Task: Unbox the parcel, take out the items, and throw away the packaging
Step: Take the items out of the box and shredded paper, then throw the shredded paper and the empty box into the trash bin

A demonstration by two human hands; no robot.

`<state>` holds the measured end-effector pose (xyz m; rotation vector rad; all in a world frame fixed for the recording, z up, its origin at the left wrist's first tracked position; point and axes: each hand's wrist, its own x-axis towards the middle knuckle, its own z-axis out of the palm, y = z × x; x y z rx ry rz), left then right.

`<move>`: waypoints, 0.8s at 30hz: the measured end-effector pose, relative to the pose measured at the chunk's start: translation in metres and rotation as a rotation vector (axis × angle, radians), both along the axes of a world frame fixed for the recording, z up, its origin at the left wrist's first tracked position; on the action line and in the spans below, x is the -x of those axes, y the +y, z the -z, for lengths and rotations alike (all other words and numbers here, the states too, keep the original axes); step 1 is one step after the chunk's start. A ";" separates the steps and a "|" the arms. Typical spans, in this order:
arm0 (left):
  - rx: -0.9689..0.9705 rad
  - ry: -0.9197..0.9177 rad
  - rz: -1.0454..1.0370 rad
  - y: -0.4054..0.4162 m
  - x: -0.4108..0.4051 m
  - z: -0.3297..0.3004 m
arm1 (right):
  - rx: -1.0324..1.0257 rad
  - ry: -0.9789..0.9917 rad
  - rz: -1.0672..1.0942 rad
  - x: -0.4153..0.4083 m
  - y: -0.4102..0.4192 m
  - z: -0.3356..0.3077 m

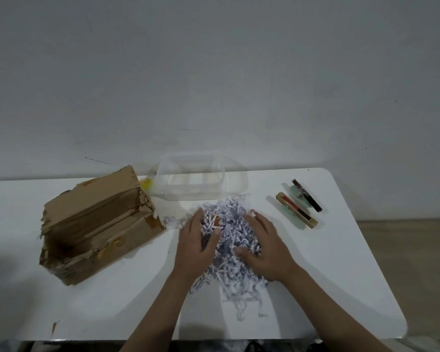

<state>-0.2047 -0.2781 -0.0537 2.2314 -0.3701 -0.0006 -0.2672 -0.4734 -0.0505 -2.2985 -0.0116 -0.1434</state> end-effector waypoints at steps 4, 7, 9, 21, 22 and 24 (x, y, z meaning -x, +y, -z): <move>0.122 -0.085 -0.035 0.005 0.002 0.000 | -0.057 -0.101 0.010 -0.010 0.004 -0.009; 0.087 -0.277 -0.136 0.016 0.000 -0.008 | -0.038 -0.287 0.077 -0.023 -0.009 -0.020; 0.040 -0.269 -0.176 0.023 -0.004 -0.011 | -0.049 -0.307 0.081 -0.037 -0.017 -0.028; 0.069 0.126 -0.042 0.014 -0.013 0.004 | -0.219 0.326 -0.158 -0.071 -0.011 -0.029; 0.101 0.114 -0.035 0.013 -0.009 0.003 | -0.221 0.308 -0.156 -0.066 -0.012 -0.030; 0.112 0.059 -0.063 0.013 0.000 -0.001 | -0.207 0.255 -0.145 -0.056 -0.017 -0.033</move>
